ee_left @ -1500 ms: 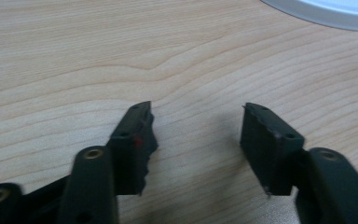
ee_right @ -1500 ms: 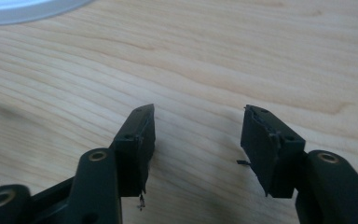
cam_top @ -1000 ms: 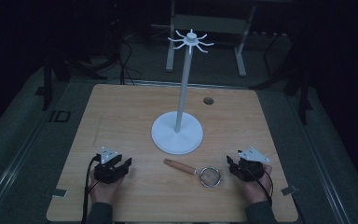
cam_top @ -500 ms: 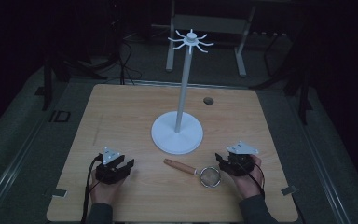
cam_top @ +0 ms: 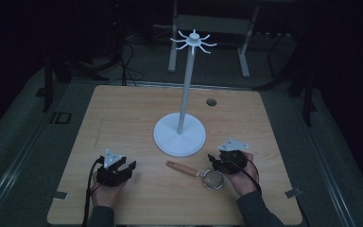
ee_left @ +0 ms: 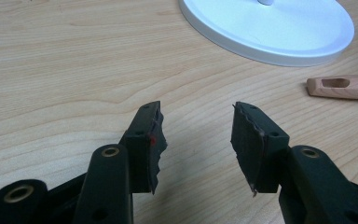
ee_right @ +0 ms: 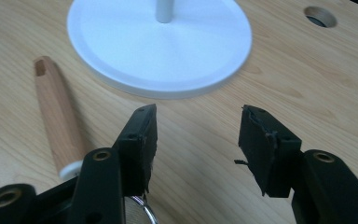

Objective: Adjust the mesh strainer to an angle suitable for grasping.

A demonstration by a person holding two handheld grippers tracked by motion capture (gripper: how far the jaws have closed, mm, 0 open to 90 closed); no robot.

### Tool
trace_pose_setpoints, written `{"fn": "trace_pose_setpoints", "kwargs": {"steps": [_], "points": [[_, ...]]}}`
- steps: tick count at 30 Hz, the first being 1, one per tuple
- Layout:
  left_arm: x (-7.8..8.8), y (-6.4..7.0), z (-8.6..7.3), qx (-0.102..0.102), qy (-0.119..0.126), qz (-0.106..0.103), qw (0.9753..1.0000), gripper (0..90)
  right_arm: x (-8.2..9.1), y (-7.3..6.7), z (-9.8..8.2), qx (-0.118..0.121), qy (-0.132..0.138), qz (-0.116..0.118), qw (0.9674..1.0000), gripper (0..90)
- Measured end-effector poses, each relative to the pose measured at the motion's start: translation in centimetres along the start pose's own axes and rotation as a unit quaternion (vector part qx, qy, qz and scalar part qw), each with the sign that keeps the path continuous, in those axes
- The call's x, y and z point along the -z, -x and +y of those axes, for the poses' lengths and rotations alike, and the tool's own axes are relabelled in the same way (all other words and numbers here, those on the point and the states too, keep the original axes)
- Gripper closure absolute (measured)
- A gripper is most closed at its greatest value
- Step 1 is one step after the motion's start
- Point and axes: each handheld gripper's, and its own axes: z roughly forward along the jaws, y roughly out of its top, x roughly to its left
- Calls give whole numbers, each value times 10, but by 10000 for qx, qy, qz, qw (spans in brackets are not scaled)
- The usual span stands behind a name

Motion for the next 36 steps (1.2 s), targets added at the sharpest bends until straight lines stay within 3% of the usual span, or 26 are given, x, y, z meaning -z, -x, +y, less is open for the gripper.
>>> {"fn": "trace_pose_setpoints", "kwargs": {"steps": [13,19,27,36], "points": [[3,0,1,18,117,10,9999,538,-14,-19,18,482,-372,299,9977,415],[4,0,1,5,137,8,9999,538,-21,-27,23,706,-627,448,9945,379],[4,1,1,14,148,13,9999,538,-30,-40,24,1064,-919,662,9879,407],[3,1,1,39,125,34,9999,537,-39,-51,23,1371,-1216,1080,9771,433]]}}
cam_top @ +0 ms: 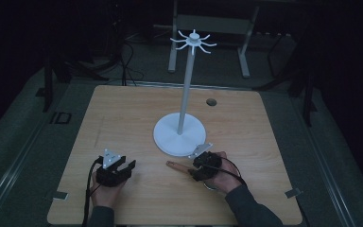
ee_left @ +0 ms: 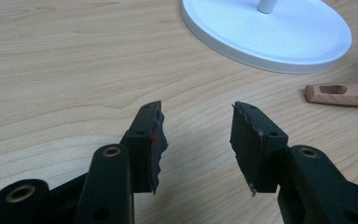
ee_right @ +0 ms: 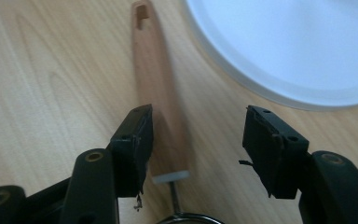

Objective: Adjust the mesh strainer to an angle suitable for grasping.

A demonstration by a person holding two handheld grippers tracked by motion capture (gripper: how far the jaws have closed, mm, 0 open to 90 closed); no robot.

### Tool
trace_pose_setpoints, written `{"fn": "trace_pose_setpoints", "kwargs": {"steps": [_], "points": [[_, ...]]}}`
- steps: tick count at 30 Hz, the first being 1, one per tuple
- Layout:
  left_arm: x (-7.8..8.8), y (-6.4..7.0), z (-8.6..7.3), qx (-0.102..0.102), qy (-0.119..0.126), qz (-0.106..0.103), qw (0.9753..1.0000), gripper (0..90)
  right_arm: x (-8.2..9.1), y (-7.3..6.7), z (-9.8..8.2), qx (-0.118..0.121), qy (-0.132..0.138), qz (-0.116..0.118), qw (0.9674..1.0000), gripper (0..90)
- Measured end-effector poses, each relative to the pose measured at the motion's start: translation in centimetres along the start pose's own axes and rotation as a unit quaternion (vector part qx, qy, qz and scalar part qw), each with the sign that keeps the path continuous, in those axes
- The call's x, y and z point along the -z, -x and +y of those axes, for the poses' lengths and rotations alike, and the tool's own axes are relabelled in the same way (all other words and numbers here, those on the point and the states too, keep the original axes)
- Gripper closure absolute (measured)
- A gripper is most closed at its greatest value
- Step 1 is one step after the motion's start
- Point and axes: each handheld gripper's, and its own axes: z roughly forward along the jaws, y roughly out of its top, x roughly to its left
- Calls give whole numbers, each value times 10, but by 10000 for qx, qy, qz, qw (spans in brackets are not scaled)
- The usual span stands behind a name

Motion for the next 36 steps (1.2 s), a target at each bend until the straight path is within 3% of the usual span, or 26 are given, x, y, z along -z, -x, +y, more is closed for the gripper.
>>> {"fn": "trace_pose_setpoints", "kwargs": {"steps": [6,12,17,23,29,36], "points": [[0,0,0,3,-7,19,10000,537,-8,-3,4,143,-324,313,9989,592],[0,-1,0,8,-3,25,10000,537,-17,-1,5,114,-676,485,9965,651],[0,-1,0,13,6,34,10000,537,-19,4,5,17,-777,671,9947,665],[1,0,0,27,25,44,10000,537,-19,5,9,76,-947,679,9932,689],[1,-1,0,39,49,62,10000,537,-17,2,6,175,-829,598,9946,693],[1,-1,0,24,49,80,10000,537,-8,3,3,112,-337,542,9979,693]]}}
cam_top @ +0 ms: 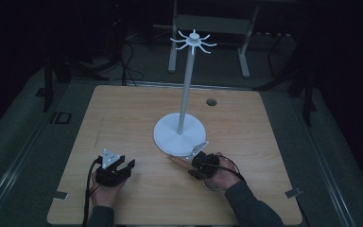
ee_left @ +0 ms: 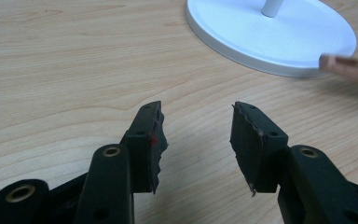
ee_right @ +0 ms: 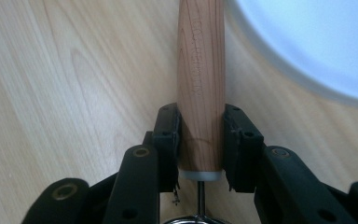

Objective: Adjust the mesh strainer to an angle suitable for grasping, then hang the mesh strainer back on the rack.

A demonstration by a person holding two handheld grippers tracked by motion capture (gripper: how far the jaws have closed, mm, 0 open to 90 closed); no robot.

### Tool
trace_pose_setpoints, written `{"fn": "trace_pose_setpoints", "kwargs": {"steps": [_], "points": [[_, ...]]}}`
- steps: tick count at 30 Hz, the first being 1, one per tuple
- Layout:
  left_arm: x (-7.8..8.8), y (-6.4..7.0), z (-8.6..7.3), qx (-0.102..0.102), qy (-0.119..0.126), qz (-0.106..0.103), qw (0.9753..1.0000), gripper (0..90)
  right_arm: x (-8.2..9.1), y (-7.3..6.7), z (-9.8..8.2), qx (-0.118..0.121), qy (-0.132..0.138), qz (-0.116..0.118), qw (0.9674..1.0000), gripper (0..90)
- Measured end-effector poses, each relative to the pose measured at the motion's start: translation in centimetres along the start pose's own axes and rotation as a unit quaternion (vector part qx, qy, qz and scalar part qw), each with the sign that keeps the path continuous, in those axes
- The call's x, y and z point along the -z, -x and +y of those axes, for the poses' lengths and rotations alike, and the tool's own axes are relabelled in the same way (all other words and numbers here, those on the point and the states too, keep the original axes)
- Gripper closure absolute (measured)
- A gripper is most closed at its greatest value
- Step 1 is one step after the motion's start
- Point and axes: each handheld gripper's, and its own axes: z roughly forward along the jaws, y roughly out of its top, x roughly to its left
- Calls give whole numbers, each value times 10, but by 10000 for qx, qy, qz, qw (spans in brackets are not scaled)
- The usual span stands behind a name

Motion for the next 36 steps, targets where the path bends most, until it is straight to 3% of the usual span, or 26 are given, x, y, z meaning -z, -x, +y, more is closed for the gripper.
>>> {"fn": "trace_pose_setpoints", "kwargs": {"steps": [9,21,36], "points": [[0,-1,0,41,7,10,10000,537,8,5,-2,-168,477,-136,9986,693],[0,-1,0,45,21,22,10000,537,13,7,-1,-305,793,-309,9959,693],[1,-1,0,31,38,48,10000,537,30,11,2,-472,1472,-595,9862,694]]}}
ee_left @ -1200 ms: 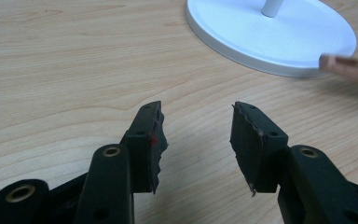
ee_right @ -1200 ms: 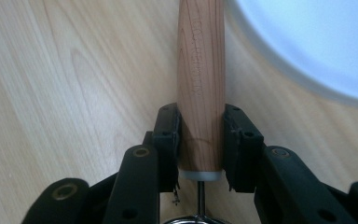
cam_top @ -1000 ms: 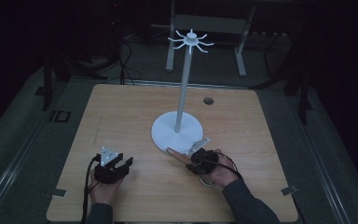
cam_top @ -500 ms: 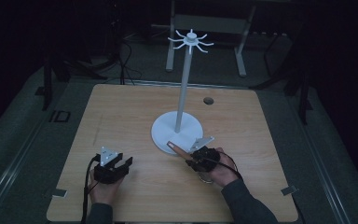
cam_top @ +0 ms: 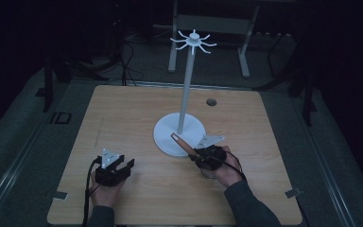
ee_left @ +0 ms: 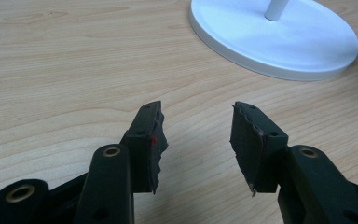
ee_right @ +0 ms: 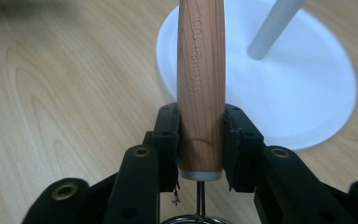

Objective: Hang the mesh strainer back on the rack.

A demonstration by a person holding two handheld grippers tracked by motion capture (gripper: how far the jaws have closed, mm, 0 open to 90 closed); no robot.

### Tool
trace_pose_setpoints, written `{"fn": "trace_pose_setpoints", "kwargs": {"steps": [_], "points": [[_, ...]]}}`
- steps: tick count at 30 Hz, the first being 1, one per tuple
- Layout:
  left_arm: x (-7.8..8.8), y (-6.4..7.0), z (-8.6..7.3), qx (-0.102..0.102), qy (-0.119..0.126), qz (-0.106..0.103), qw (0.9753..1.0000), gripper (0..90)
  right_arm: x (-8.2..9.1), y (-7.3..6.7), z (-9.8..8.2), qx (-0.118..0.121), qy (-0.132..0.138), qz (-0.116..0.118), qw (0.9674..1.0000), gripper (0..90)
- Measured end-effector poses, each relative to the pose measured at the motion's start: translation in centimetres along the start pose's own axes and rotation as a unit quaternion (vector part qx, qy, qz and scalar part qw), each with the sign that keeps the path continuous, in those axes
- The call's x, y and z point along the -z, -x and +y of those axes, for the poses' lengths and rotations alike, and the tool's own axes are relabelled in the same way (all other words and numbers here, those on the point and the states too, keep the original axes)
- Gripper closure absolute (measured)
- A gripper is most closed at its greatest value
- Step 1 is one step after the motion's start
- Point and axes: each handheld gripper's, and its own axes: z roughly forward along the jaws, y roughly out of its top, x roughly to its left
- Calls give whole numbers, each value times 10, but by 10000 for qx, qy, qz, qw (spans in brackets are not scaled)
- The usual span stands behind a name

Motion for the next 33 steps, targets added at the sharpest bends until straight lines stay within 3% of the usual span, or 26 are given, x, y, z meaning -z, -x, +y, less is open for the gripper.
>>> {"fn": "trace_pose_setpoints", "kwargs": {"steps": [6,19,33], "points": [[1,0,0,18,47,38,10000,537,7,4,3,-99,277,-76,9995,694],[0,0,0,15,37,46,10000,537,15,11,5,-261,557,-168,9980,694],[1,0,0,27,41,59,10000,535,29,17,17,-448,1048,-303,9930,694]]}}
